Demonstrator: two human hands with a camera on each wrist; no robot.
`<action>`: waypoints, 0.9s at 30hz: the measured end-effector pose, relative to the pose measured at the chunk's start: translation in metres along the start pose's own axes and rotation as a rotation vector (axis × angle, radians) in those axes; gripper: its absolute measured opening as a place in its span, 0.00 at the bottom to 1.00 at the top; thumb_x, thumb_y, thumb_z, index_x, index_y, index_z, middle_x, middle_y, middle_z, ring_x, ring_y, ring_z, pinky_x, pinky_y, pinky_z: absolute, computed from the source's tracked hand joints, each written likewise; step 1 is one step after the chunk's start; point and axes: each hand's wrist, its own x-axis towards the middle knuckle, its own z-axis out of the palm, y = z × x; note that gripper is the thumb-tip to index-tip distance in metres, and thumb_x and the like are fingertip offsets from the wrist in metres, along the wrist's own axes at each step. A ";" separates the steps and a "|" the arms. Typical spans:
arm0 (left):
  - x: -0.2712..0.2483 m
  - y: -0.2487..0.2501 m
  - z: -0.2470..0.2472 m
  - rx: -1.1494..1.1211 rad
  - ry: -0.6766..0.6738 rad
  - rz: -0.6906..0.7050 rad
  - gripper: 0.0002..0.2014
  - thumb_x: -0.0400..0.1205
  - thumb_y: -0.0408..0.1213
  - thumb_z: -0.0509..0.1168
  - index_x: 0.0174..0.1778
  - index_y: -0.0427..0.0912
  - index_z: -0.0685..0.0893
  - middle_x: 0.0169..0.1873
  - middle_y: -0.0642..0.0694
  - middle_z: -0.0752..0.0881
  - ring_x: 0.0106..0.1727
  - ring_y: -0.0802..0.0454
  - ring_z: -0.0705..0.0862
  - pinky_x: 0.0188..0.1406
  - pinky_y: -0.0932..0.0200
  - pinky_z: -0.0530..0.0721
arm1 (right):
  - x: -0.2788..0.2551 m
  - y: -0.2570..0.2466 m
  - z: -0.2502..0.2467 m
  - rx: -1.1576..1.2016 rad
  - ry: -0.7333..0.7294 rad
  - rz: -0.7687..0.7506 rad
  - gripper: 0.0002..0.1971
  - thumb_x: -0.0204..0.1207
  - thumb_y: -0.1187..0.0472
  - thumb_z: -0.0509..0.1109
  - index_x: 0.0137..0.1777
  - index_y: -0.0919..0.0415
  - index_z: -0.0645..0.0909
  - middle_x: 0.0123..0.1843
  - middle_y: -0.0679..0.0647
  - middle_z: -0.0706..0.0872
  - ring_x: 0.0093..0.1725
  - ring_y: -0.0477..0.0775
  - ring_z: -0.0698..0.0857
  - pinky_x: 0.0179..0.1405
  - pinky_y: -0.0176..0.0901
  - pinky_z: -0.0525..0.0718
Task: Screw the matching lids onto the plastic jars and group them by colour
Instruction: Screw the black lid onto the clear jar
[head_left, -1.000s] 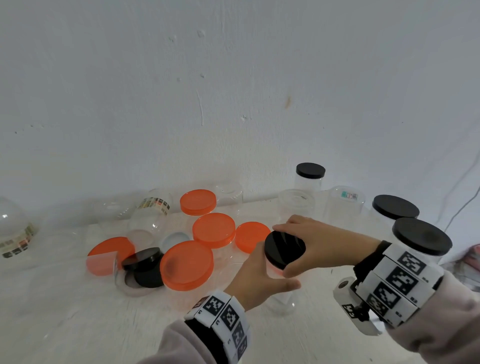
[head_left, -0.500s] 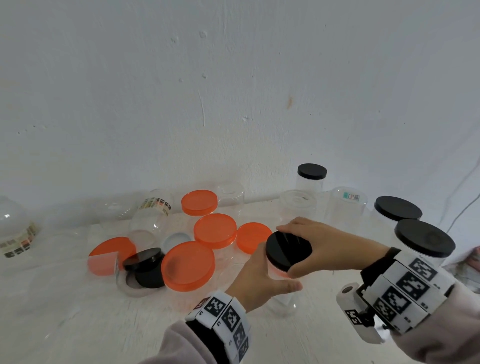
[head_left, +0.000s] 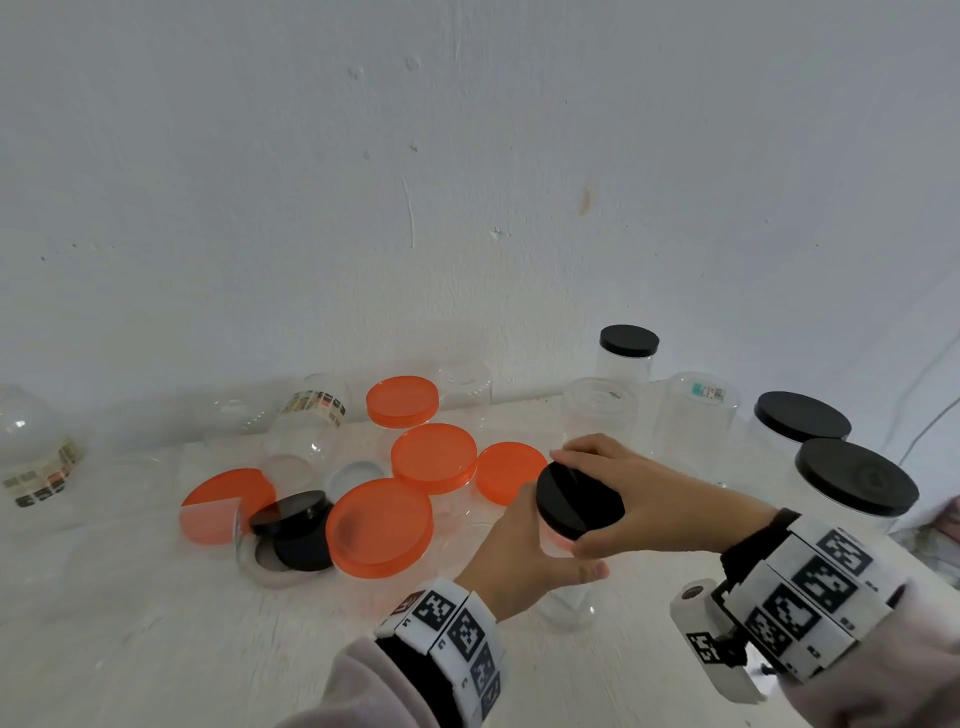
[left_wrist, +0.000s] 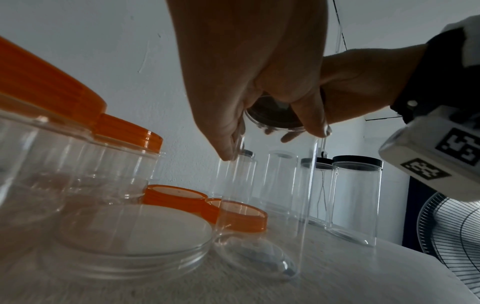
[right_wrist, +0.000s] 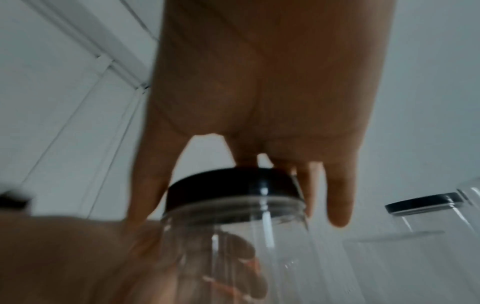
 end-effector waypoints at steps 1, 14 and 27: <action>0.000 0.000 0.000 0.002 -0.001 0.006 0.43 0.69 0.46 0.80 0.76 0.57 0.63 0.67 0.63 0.75 0.65 0.72 0.73 0.59 0.78 0.71 | 0.000 0.001 -0.002 0.004 0.000 -0.022 0.44 0.65 0.44 0.78 0.80 0.45 0.62 0.69 0.32 0.65 0.69 0.36 0.67 0.66 0.32 0.72; -0.003 -0.001 0.008 -0.013 0.097 0.012 0.36 0.68 0.45 0.81 0.67 0.60 0.69 0.59 0.61 0.81 0.58 0.69 0.79 0.50 0.77 0.78 | 0.000 -0.030 0.037 -0.506 0.432 0.252 0.42 0.63 0.22 0.45 0.69 0.49 0.70 0.52 0.47 0.68 0.51 0.46 0.69 0.45 0.35 0.72; -0.003 -0.002 0.002 -0.020 0.033 0.031 0.41 0.68 0.48 0.80 0.74 0.56 0.66 0.66 0.62 0.76 0.66 0.70 0.73 0.62 0.73 0.71 | 0.002 -0.012 -0.005 -0.163 0.020 -0.011 0.41 0.68 0.40 0.74 0.80 0.39 0.61 0.66 0.34 0.68 0.67 0.37 0.65 0.68 0.37 0.70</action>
